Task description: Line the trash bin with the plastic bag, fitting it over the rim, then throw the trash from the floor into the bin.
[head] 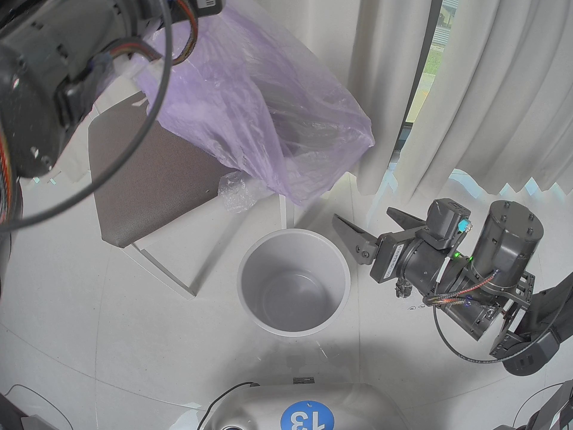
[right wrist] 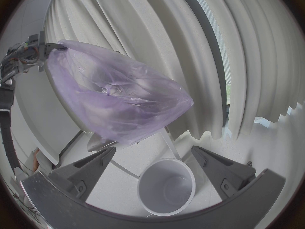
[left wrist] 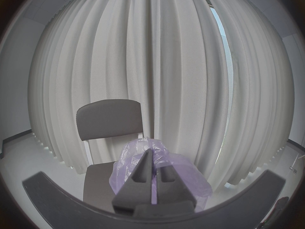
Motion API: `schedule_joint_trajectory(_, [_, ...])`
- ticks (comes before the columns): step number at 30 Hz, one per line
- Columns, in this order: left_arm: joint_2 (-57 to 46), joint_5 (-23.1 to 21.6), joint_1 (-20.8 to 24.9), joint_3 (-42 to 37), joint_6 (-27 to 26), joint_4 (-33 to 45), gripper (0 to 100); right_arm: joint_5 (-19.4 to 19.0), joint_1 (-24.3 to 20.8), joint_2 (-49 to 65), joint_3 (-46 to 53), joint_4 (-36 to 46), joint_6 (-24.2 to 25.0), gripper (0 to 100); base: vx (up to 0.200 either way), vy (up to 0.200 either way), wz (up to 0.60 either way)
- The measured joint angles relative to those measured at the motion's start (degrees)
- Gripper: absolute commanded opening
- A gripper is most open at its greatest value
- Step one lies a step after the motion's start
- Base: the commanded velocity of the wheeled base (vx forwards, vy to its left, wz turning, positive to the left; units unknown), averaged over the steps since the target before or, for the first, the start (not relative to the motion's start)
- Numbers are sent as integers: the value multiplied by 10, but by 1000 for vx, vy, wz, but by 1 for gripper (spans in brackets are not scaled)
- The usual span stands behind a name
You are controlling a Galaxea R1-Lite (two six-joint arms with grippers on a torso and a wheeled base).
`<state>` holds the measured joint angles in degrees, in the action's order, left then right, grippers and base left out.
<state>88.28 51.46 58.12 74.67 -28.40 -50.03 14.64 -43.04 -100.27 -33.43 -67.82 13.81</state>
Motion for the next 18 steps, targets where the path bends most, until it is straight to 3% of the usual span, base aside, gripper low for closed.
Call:
schedule_joint_trajectory(8, [-9, 0, 20, -16, -3, -18, 0, -1, 37, -13, -14, 2, 0, 100, 0, 0, 0])
schedule_joint_trajectory(18, [-16, 0, 31, -20, -4, -20, 0, 0, 45, -31, -13, 2, 9, 100, 0, 0, 0])
